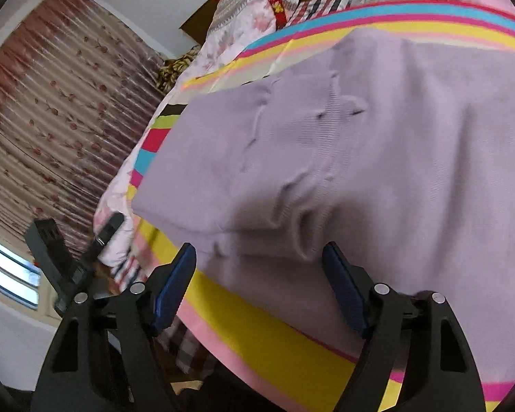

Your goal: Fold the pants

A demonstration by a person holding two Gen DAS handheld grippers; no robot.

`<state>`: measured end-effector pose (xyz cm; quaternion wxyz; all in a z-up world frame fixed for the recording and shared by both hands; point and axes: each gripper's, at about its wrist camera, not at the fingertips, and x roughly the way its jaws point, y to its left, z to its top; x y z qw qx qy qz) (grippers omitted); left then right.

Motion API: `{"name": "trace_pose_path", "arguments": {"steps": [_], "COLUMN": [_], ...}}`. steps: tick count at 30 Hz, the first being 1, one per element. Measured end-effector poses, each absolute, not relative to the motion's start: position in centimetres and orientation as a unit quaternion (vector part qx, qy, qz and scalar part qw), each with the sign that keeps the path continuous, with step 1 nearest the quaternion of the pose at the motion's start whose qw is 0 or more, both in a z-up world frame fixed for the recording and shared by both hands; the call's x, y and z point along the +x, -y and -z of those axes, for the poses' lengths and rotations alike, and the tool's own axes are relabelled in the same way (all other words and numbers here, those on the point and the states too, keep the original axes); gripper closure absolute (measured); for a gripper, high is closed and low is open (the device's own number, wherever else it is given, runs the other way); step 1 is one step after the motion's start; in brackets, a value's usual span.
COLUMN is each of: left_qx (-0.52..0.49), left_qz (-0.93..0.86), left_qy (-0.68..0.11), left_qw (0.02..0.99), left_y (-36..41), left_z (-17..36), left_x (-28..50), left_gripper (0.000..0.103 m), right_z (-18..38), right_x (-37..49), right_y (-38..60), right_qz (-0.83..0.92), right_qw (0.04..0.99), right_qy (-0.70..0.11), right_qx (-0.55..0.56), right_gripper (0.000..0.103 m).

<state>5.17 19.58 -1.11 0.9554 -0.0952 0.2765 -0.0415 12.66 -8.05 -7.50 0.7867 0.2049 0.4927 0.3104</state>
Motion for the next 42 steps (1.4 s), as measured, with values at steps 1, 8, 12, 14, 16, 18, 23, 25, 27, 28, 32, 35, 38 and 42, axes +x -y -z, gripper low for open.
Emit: {"name": "trace_pose_path", "arguments": {"steps": [1, 8, 12, 14, 16, 18, 23, 25, 27, 28, 32, 35, 38, 42], "left_qx": [-0.087, -0.055, -0.044, -0.047, -0.051, -0.049, -0.016, -0.027, -0.050, -0.063, -0.171, -0.122, -0.077, -0.087], "left_qz": [0.046, 0.054, 0.036, 0.028, 0.025, 0.031, 0.020, -0.007, -0.050, -0.072, -0.028, -0.034, -0.047, -0.053], "left_qy": [-0.274, -0.268, -0.278, -0.283, -0.288, -0.292, -0.304, -0.317, -0.326, -0.331, -0.340, -0.359, -0.366, -0.376], "left_qw": [0.957, 0.960, 0.959, 0.958, 0.956, 0.955, 0.952, 0.948, 0.943, 0.939, 0.924, 0.925, 0.926, 0.921], "left_y": [-19.0, -18.8, -19.9, -20.3, -20.6, -20.2, -18.7, -19.4, -21.4, -22.5, -26.8, -25.3, -23.4, -24.2], "left_z": [1.2, 1.3, 1.8, 1.9, 1.8, 1.5, 0.9, 1.0, 1.5, 1.8, 3.3, 4.1, 4.5, 4.5], "left_x": [5.1, 4.4, 3.2, 3.1, 3.7, 4.6, 7.7, 9.6, 11.1, 11.5, 11.4, 11.8, 12.2, 12.3], "left_gripper": [0.002, 0.002, 0.002, 0.002, 0.002, 0.002, 0.002, 0.002, 0.002, 0.002, 0.001, 0.001, 0.001, 0.001], "right_z": [7.6, 8.5, 7.6, 5.4, 2.7, -0.2, -9.3, -12.4, -14.5, -15.0, -10.7, -0.4, 7.5, 6.6], "right_x": [13.2, 15.8, 14.7, 15.0, 15.7, 16.7, 18.3, 18.0, 17.0, 16.3, 14.4, 13.9, 13.9, 13.4], "right_y": [7.6, 7.6, 7.4, 7.4, 6.7, 5.5, 0.7, -0.5, -0.2, 0.8, 6.3, 10.7, 12.5, 11.9], "right_qz": [-0.311, -0.295, -0.301, -0.310, -0.323, -0.332, -0.365, -0.379, -0.388, -0.390, -0.351, -0.287, -0.259, -0.266], "right_qw": [0.783, 0.771, 0.793, 0.805, 0.816, 0.827, 0.853, 0.860, 0.867, 0.871, 0.887, 0.869, 0.831, 0.843], "right_qy": [-0.496, -0.505, -0.470, -0.440, -0.419, -0.400, -0.348, -0.323, -0.295, -0.278, -0.278, -0.375, -0.450, -0.426], "right_qx": [0.210, 0.253, 0.245, 0.249, 0.233, 0.213, 0.134, 0.111, 0.102, 0.103, 0.113, 0.146, 0.199, 0.192], "right_gripper": [0.029, 0.083, 0.089, 0.089, 0.089, 0.089, 0.089, 0.089, 0.089, 0.089, 0.090, 0.090, 0.090, 0.089]}}
